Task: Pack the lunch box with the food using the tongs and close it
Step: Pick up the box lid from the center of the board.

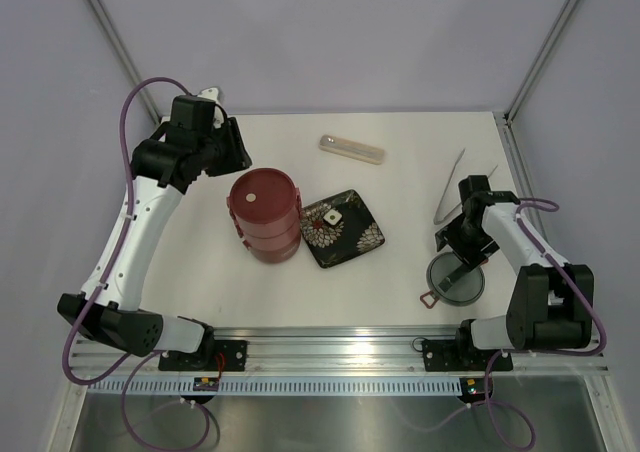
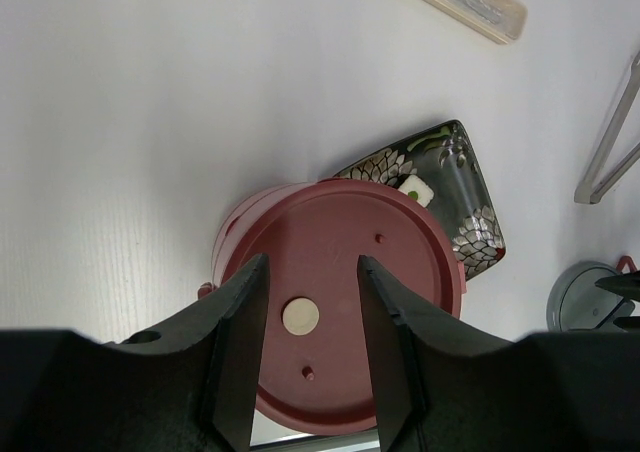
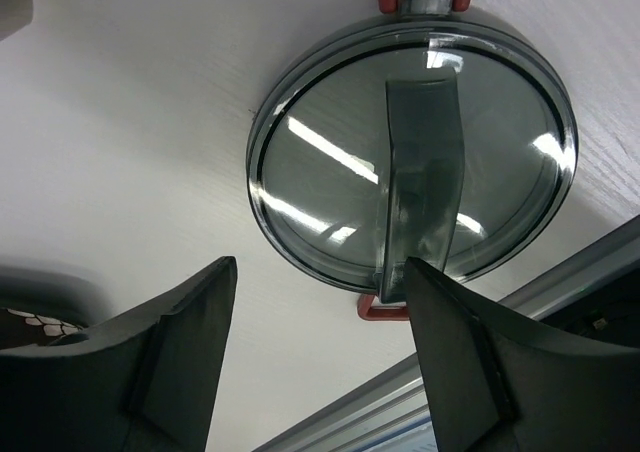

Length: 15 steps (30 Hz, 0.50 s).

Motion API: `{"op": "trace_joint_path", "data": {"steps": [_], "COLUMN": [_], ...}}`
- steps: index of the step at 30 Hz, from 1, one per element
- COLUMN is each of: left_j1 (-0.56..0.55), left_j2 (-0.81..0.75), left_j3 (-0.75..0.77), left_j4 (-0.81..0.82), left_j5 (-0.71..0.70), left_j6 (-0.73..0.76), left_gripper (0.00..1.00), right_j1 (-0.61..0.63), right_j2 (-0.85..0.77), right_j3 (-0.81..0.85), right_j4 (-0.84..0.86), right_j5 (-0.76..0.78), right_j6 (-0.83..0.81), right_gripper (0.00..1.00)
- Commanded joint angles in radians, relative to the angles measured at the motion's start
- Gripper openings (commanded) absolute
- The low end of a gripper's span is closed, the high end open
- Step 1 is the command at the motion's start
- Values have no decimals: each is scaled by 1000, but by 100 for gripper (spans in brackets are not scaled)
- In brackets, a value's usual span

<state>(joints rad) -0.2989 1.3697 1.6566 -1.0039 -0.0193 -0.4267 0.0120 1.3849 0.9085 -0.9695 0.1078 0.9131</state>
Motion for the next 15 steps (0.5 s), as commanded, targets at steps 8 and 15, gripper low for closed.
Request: {"op": "trace_joint_path", "data": {"steps": [8, 15], "left_j1": [7, 7], "left_j2": [9, 17], "left_j3": [32, 25], "left_j4": [33, 36], "left_j5": [-1, 12], "left_j6": [-7, -3], "left_gripper": [44, 43], "right_j1": [-4, -4], "right_j2": [-113, -80], "right_j3": [-46, -95], "right_j4": [-78, 11], "right_j5": [73, 9], "right_j6": [-20, -45], "right_gripper": [85, 76]}}
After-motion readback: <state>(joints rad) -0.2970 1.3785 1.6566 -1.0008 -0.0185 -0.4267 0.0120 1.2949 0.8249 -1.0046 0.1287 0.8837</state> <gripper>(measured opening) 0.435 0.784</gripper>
